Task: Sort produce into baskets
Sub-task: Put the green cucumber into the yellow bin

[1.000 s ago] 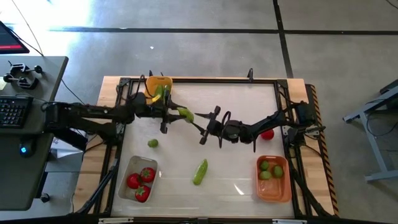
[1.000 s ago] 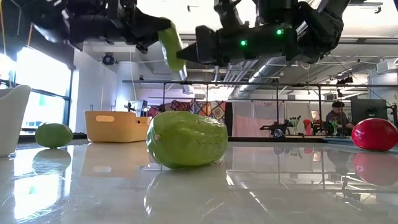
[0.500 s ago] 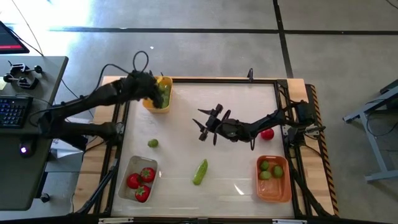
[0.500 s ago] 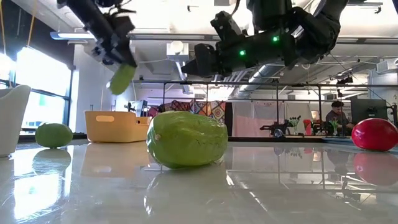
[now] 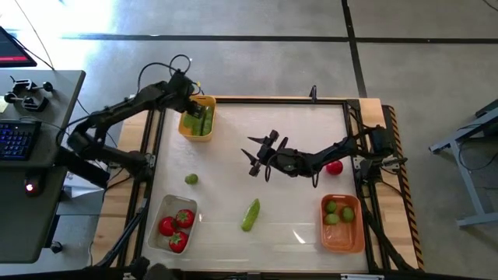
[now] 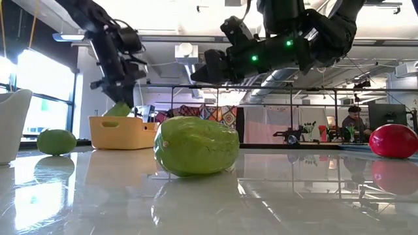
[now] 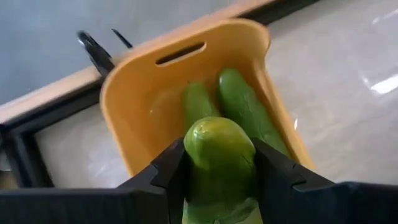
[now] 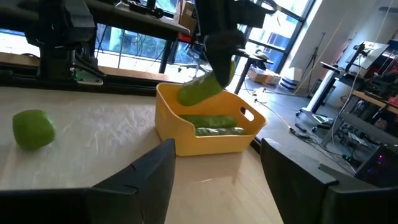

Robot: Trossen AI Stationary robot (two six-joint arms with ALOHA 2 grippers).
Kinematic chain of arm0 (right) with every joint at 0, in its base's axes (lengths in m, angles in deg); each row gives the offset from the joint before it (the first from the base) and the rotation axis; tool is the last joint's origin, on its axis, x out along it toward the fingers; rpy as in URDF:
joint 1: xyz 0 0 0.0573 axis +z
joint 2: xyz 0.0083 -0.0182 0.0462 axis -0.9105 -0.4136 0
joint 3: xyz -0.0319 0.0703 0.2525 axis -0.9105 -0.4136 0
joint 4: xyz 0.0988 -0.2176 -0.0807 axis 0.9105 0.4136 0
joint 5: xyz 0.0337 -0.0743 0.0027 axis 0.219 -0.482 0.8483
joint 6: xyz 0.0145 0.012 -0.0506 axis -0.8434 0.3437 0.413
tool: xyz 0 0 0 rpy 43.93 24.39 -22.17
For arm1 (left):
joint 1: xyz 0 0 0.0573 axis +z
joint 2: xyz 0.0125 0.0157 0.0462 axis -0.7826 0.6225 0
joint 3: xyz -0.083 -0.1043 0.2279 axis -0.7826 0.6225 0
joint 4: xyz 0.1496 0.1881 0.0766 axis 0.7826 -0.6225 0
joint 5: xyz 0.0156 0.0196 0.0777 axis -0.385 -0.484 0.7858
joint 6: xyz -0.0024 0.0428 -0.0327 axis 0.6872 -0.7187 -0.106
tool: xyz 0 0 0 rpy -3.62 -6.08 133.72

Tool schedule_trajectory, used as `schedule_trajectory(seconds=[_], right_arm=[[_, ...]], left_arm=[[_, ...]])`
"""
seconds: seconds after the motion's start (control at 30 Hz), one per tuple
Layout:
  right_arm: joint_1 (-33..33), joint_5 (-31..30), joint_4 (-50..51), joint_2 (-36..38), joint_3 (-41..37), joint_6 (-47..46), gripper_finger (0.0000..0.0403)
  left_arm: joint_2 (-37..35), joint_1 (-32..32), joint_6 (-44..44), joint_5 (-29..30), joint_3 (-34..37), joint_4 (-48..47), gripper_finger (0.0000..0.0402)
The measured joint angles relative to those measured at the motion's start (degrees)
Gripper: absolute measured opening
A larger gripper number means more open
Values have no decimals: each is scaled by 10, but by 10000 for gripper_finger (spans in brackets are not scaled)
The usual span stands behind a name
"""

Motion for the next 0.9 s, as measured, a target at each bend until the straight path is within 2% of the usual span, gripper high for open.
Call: schedule_trajectory(seconds=[0.2, 0.33, 0.67, 0.9], right_arm=[[0, 1, 4, 0, 0, 0, 226], [0, 1, 6, 0, 0, 0, 226], [0, 2, 12, 0, 0, -10, 226], [0, 2, 13, 0, 0, -10, 226]], left_arm=[[55, 4, -10, -3, -8, -5, 129], [70, 3, -12, 3, -8, -10, 156], [73, -24, -56, 34, -8, -12, 248], [58, -39, -56, 90, -8, -18, 265]])
